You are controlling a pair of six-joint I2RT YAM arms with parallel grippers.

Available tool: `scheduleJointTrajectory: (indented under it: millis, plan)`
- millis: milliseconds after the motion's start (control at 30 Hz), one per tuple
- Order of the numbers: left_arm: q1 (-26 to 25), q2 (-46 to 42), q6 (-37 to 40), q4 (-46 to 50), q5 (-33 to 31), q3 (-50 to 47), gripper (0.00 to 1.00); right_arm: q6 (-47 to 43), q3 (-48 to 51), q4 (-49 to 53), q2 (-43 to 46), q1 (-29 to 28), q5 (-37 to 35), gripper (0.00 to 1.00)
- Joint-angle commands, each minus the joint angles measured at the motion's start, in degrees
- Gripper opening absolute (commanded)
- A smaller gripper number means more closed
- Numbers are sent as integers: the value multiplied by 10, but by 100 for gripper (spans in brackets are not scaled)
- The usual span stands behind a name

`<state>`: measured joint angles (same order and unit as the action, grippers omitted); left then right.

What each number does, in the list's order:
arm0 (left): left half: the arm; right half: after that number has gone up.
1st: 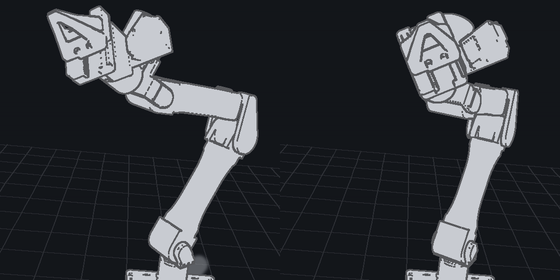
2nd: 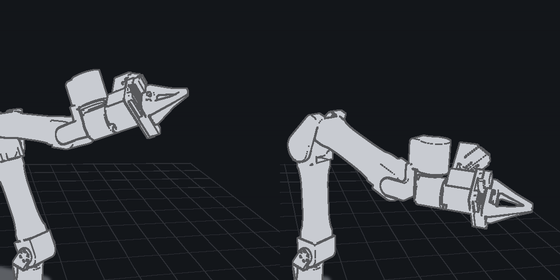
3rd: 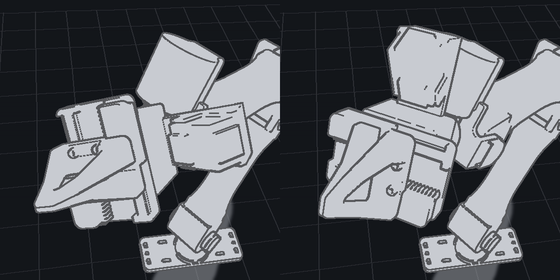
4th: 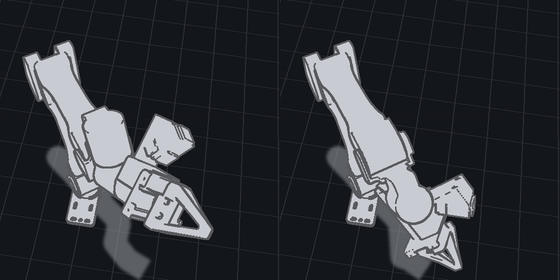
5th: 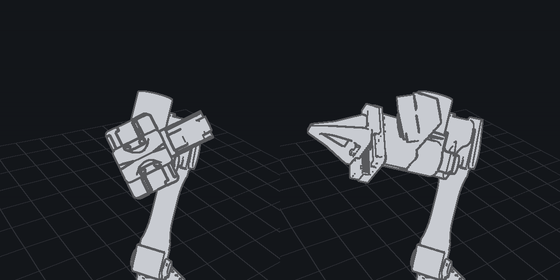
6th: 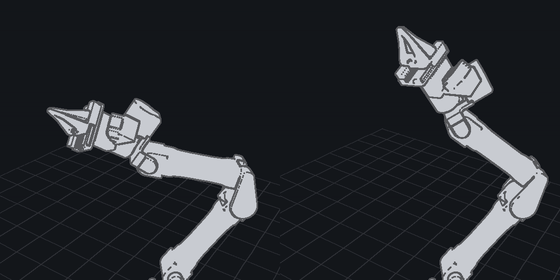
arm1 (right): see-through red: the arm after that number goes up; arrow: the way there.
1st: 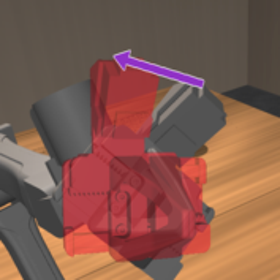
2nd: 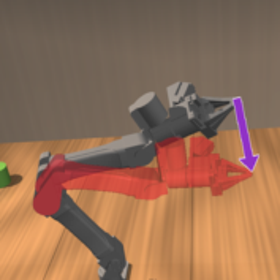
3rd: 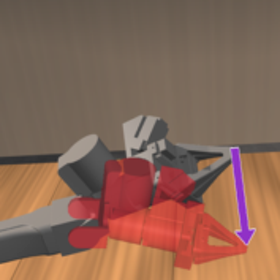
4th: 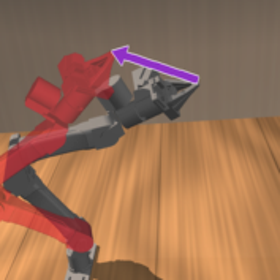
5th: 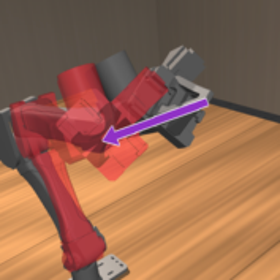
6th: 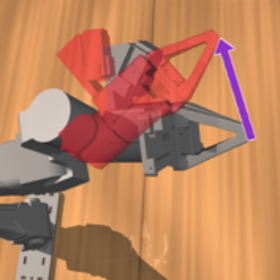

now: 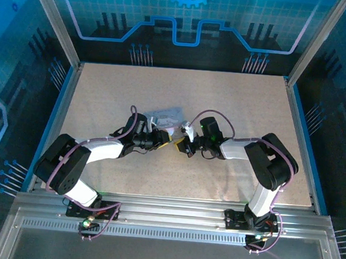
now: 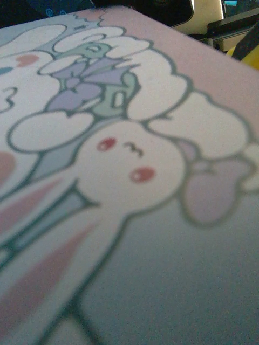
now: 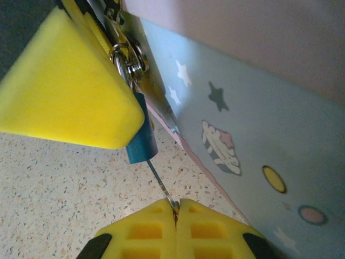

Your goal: Unlock the padlock with the key

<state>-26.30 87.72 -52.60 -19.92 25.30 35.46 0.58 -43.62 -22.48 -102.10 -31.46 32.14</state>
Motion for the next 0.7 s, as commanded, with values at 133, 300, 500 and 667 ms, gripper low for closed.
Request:
scheduleJointTrajectory:
  millis: [133, 300, 500, 667]
  plan:
    - [-28, 16, 15, -26, 82, 22, 25, 48, -20, -136, -6, -27, 45, 0]
    - [-29, 20, 14, -30, 83, 22, 25, 59, -10, -154, 2, -37, 52, 0]
    - [-30, 14, 23, -17, 82, 22, 25, 54, -13, -148, 14, -31, 51, 0]
    - [-30, 14, 24, -17, 82, 19, 25, 52, -18, -137, 28, -25, 52, 0]
